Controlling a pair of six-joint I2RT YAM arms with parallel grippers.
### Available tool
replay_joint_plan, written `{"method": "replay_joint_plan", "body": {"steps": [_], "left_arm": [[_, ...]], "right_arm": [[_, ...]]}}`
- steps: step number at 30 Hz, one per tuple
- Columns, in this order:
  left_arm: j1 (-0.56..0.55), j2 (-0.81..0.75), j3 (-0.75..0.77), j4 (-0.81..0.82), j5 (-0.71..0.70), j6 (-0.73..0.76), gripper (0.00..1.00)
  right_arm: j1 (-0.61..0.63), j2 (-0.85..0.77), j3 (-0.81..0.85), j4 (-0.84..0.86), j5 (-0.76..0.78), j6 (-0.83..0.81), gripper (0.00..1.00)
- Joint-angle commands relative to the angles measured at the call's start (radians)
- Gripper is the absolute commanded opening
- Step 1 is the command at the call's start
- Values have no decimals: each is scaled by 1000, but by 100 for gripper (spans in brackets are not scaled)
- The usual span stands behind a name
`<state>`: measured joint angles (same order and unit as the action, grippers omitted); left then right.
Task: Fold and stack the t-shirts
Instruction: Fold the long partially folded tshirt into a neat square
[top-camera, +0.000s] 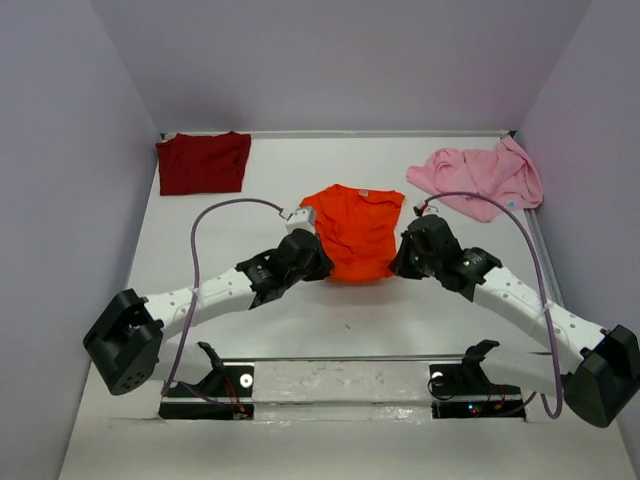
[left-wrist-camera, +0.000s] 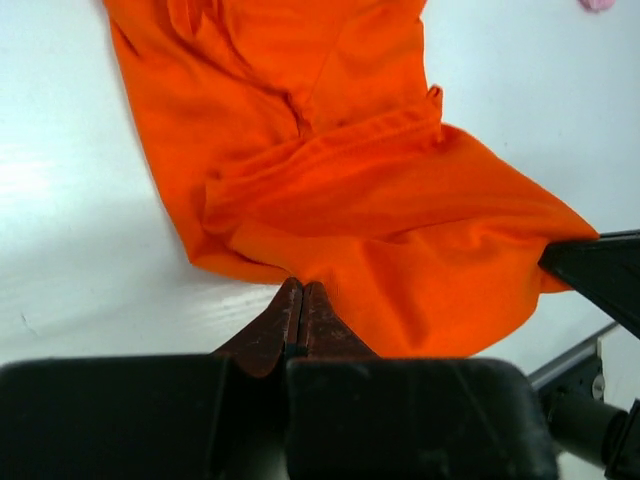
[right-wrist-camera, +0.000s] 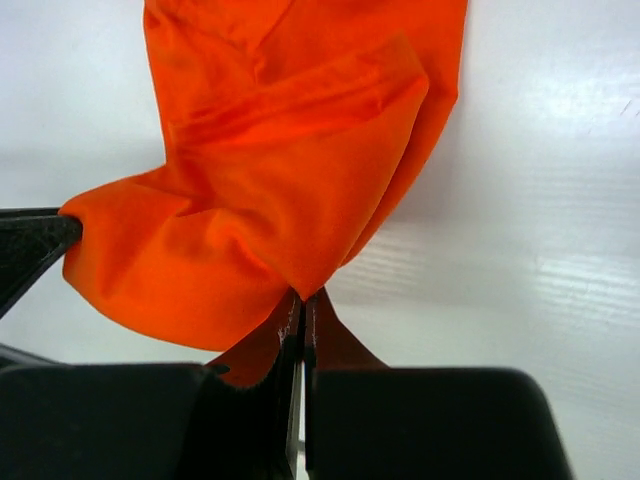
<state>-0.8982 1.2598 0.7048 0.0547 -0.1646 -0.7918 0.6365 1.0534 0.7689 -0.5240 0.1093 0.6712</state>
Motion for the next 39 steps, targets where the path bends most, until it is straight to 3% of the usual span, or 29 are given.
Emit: {"method": "replay_joint_plan", "body": {"steps": [1, 9, 15, 26, 39], "left_arm": [[51, 47, 110, 11, -26, 101, 0], [195, 174, 289, 5, 22, 229, 0], [272, 271, 429, -23, 45, 312, 0], [347, 456, 649, -36, 123, 358, 0], [412, 645, 834, -50, 192, 355, 0]], "right_arm": [[2, 59, 113, 48, 145, -61, 0], [2, 255, 262, 153, 328, -137, 0], [2, 385, 366, 211, 378, -185, 0], [-49, 585, 615, 237, 409, -294, 0], [-120, 729, 696, 254, 394, -282, 0]]}}
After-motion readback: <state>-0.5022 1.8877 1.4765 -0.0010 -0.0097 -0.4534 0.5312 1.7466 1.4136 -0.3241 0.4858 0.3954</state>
